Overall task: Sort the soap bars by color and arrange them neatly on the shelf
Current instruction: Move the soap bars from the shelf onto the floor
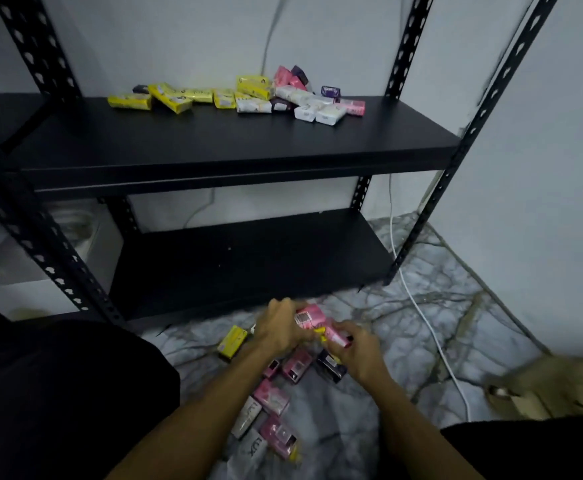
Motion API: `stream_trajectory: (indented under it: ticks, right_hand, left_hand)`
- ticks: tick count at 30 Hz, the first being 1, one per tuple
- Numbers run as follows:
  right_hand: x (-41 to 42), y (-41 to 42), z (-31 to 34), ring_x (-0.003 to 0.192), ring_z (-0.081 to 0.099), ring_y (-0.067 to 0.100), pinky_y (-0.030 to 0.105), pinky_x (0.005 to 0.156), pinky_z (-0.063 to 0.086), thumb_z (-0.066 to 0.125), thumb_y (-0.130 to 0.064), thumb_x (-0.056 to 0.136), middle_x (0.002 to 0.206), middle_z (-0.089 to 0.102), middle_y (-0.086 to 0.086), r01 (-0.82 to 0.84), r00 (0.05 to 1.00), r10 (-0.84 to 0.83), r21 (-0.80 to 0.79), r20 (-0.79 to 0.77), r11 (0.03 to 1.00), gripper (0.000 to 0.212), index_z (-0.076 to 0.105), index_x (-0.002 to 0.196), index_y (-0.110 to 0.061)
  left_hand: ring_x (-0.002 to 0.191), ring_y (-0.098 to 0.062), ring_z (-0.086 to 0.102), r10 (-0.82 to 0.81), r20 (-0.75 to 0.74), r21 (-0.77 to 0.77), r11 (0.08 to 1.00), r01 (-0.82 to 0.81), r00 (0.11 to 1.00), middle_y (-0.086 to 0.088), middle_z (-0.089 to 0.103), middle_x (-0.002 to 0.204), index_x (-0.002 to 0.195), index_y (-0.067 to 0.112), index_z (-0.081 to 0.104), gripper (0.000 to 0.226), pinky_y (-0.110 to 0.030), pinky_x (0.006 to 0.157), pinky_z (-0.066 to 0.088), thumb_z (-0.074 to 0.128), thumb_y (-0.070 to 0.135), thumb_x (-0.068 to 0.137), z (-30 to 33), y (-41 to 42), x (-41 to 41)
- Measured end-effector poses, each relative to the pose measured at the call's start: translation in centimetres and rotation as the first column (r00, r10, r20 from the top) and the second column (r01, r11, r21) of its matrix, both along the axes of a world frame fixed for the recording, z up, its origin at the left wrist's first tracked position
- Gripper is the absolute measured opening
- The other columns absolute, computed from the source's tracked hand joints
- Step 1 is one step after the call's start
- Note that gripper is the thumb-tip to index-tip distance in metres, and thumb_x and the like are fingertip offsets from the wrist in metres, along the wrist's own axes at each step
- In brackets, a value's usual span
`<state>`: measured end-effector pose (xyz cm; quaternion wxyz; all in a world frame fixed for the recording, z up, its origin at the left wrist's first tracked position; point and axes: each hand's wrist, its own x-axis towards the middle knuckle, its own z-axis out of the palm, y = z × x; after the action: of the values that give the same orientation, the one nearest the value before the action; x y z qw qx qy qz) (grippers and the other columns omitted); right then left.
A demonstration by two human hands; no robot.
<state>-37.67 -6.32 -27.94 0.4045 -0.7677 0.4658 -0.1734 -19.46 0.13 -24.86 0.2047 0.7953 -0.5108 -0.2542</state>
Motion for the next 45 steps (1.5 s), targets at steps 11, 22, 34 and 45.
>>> stream_trajectory:
  ticks: [11, 22, 34, 45]
  right_hand:
    - [-8.5, 3.9, -10.0, 0.072, 0.053, 0.005, 0.000, 0.055, 0.035, 0.081, -0.012, 0.081, 0.086, 0.060, 0.007, 0.157, 0.978, -0.113, 0.270, -0.173, 0.950, 0.028, 0.066, 0.102, -0.001]
    - [-8.0, 2.5, -17.1, 0.072, 0.061, 0.012, 0.030, 0.068, 0.047, 0.082, -0.037, 0.077, 0.077, 0.065, -0.007, 0.104, 0.978, -0.051, 0.256, -0.204, 0.961, 0.035, 0.049, 0.084, -0.029]
    - [-4.2, -0.1, -20.4, 0.109, 0.053, 0.032, 0.040, 0.097, 0.043, 0.067, -0.026, 0.091, 0.125, 0.054, 0.017, -0.125, 0.937, 0.160, 0.130, -0.310, 0.984, 0.057, 0.044, 0.139, -0.005]
    - [-5.2, -0.8, -22.7, 0.109, 0.056, 0.036, 0.043, 0.093, 0.046, 0.069, -0.016, 0.082, 0.123, 0.055, 0.016, -0.240, 0.884, 0.247, 0.069, -0.397, 0.968, 0.060, 0.041, 0.135, -0.009]
  left_hand:
    - [0.114, -0.024, 0.062, 0.120, -0.079, 0.321, 0.943, -0.088, 0.990, -0.004, 0.065, 0.124, 0.128, 0.026, 0.061, 0.065, -0.030, 0.089, 0.049, 0.080, 0.050, 0.071, -14.8, 6.5, -8.2]
    - [0.111, -0.025, 0.064, 0.104, 0.027, 0.321, 0.941, -0.108, 0.994, -0.005, 0.068, 0.119, 0.118, 0.019, 0.061, 0.046, -0.035, 0.087, 0.053, 0.073, 0.043, 0.081, -18.4, 3.0, -9.7]
    - [0.116, -0.022, 0.059, 0.190, 0.084, 0.268, 0.941, -0.206, 0.978, -0.003, 0.063, 0.125, 0.132, 0.025, 0.054, 0.049, -0.031, 0.091, 0.048, 0.073, 0.028, 0.087, -22.8, 0.7, -10.2]
    - [0.112, -0.027, 0.059, 0.141, 0.148, 0.344, 0.921, -0.184, 0.979, -0.013, 0.059, 0.126, 0.129, 0.011, 0.052, 0.045, -0.034, 0.092, 0.052, 0.067, 0.021, 0.088, -25.3, 0.3, -11.1]
